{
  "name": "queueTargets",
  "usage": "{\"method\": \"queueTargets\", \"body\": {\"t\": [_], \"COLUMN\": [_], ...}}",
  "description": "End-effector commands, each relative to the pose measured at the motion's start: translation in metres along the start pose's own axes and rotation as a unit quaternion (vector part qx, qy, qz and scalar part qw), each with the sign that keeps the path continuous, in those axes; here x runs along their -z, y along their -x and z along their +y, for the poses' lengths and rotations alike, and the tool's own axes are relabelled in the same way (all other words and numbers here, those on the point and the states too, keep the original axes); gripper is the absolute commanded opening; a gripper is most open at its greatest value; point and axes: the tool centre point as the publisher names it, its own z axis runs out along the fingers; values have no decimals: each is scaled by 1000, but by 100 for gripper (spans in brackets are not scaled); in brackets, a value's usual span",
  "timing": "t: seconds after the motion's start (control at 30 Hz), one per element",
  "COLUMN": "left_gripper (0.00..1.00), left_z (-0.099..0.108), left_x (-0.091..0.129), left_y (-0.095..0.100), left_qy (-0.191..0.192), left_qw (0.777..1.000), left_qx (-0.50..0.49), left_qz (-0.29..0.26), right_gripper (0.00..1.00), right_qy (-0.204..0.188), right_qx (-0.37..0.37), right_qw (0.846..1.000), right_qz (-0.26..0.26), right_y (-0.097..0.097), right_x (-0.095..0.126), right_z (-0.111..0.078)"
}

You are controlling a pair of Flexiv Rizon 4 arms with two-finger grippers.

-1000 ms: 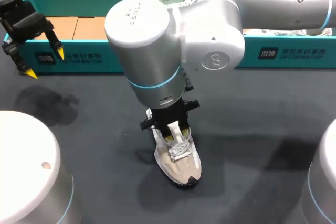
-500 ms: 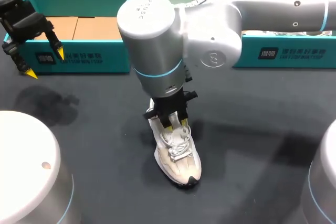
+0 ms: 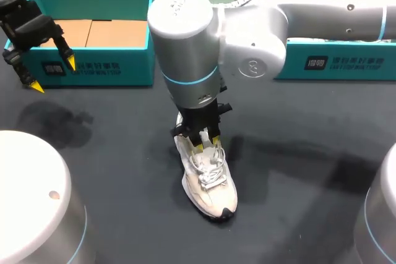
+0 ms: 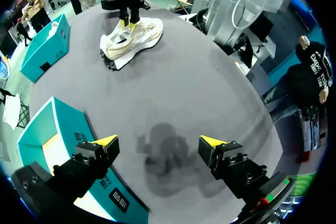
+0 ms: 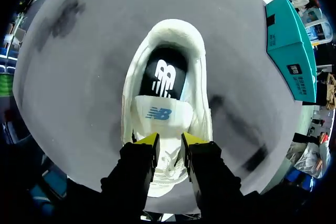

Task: Take the shoe out of the shoebox, open the shoe tongue, remove and reinsert the insole, then place the shoe into the shoebox

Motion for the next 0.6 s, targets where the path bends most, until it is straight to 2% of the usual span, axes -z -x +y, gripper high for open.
{"method": "queueTargets", "body": {"t": [0.03, 0.13, 0.2, 0.37, 0.47, 0.6], "left_gripper": [100, 100, 100, 100, 100, 100], "left_z": [0, 0, 0, 0, 0, 0], "left_x": [0, 0, 0, 0, 0, 0], "left_y": [-1, -1, -1, -1, -1, -1], "left_qy": [2, 2, 2, 2, 2, 2], "left_qw": [1000, 1000, 1000, 1000, 1000, 1000], "left_qx": [0, 0, 0, 0, 0, 0], "left_qz": [0, 0, 0, 0, 0, 0], "right_gripper": [30, 30, 29, 31, 35, 48], "right_qy": [-4, -8, -6, 17, 32, 49], "right_qx": [1, 6, 11, 28, 64, 140], "right_qw": [1000, 999, 999, 999, 997, 988], "right_qz": [26, 46, 45, -5, -32, -50], "right_y": [-1, -1, 0, 7, 6, 4], "right_x": [-19, -33, -33, 5, 32, 57], "right_z": [1, 6, 7, 5, 6, 14]}}
